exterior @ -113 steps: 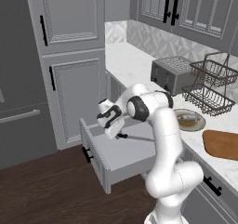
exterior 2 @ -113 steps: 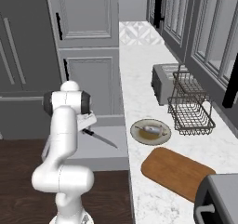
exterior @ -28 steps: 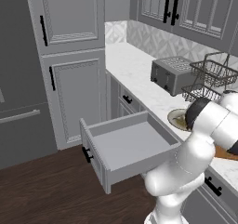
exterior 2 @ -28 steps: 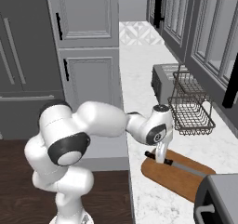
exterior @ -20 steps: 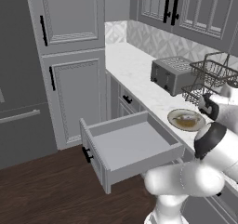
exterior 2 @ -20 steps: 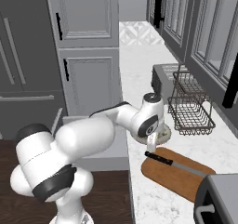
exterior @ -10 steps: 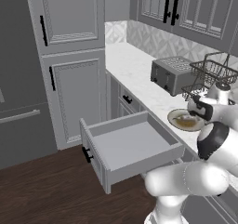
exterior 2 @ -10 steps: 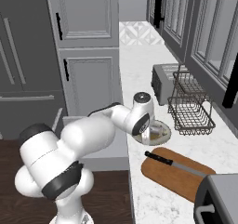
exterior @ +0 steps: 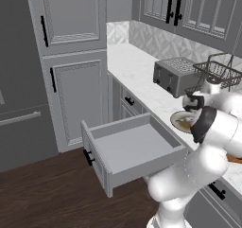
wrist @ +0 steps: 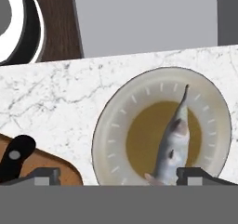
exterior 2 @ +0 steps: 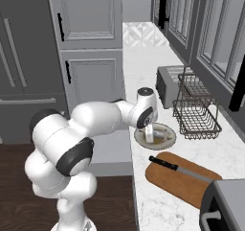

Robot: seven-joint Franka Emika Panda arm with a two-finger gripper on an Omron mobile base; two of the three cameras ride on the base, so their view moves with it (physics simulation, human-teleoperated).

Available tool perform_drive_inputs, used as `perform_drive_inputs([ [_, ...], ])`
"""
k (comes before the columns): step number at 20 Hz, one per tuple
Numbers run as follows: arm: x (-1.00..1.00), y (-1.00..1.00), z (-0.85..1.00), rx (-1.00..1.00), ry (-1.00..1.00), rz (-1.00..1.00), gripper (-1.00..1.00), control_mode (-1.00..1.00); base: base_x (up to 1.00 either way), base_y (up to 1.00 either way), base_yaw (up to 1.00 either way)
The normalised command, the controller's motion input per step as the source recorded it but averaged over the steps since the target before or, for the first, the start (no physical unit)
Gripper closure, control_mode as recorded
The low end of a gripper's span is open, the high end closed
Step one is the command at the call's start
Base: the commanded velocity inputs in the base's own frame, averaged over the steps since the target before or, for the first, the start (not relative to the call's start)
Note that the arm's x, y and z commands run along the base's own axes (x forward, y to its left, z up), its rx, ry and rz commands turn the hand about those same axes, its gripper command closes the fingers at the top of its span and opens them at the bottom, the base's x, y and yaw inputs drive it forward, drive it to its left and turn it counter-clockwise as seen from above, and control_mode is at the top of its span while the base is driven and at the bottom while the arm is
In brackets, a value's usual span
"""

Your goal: Pick up the knife from the drawer and place it on the cutting board. Then place the meat from the plate to the cutting board.

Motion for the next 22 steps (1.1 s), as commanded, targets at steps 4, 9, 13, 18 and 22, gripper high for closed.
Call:
perform_drive_inputs([
  [4, 0.58, 0.0, -0.22, 0.0, 0.05, 0.07, -1.0, -1.0, 0.0, 0.0, 0.0],
  [9, 0.36, -0.1, -0.45, 0.0, 0.08, 0.08, -1.0, -1.0, 0.0, 0.0, 0.0],
  [13, 0.35, -0.28, -0.27, 0.0, 0.05, 0.06, -1.0, -1.0, 0.0, 0.0, 0.0],
  [18, 0.41, -0.18, -0.12, 0.0, 0.05, 0.01, -1.0, -1.0, 0.0, 0.0, 0.0],
  [22, 0.13, -0.02, -0.33, 0.0, 0.04, 0.0, -1.0, -1.0, 0.0, 0.0, 0.0],
])
